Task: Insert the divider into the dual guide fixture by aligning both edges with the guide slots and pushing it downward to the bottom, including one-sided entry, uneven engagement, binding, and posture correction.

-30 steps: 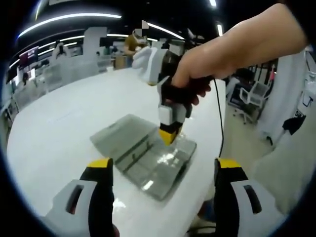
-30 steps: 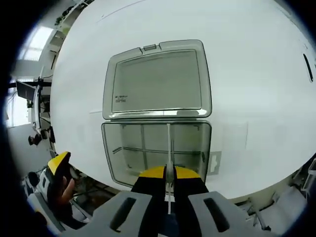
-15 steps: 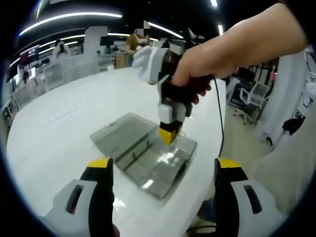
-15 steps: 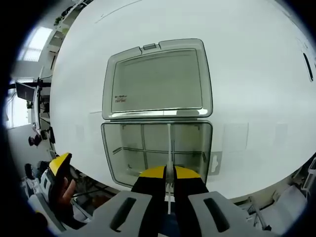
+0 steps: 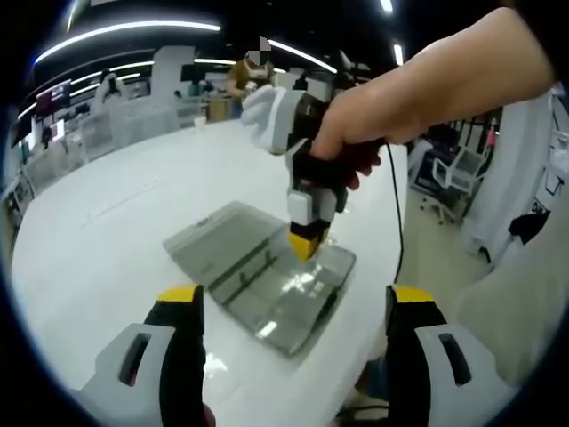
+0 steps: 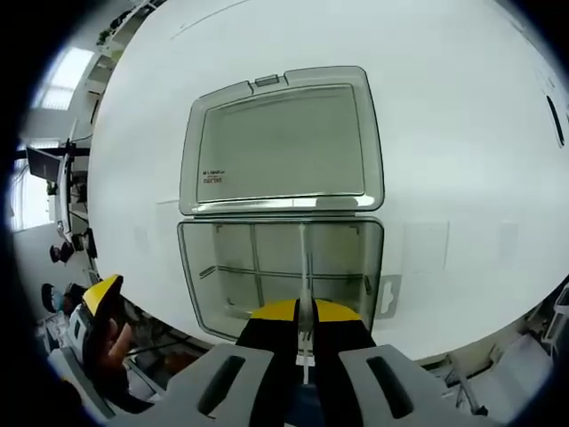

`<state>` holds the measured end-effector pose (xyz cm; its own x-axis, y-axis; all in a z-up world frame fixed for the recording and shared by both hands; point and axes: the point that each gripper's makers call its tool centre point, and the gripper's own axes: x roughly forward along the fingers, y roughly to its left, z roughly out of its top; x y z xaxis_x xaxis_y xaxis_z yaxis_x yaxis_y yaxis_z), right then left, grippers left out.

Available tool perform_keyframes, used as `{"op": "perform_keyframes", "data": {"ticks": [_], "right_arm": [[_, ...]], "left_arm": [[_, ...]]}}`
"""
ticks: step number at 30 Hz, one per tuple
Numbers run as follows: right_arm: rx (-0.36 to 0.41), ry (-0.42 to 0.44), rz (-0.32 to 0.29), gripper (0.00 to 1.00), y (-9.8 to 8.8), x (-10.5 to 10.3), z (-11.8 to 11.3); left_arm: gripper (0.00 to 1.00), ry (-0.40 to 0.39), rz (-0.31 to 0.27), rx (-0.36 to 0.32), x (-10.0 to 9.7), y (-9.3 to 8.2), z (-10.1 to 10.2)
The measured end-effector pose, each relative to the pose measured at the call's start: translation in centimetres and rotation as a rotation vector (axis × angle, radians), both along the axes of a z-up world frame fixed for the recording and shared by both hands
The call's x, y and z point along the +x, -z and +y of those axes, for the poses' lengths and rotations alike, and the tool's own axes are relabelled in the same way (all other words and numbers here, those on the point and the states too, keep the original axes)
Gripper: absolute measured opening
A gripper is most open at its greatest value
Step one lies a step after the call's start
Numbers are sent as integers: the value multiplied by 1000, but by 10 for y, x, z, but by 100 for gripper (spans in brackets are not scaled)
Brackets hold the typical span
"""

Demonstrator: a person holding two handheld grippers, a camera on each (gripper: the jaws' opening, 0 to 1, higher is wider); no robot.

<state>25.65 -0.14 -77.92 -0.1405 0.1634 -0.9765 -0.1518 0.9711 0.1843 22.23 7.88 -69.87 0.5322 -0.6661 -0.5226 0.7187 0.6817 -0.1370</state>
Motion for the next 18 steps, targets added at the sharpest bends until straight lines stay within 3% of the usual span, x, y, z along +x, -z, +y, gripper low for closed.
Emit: {"op": "perform_keyframes", "data": {"ticks": [18], "right_arm": [[-3, -24, 1, 0, 4, -2, 0]], "left_arm": [[81, -3, 3, 0, 2, 1, 1]]}}
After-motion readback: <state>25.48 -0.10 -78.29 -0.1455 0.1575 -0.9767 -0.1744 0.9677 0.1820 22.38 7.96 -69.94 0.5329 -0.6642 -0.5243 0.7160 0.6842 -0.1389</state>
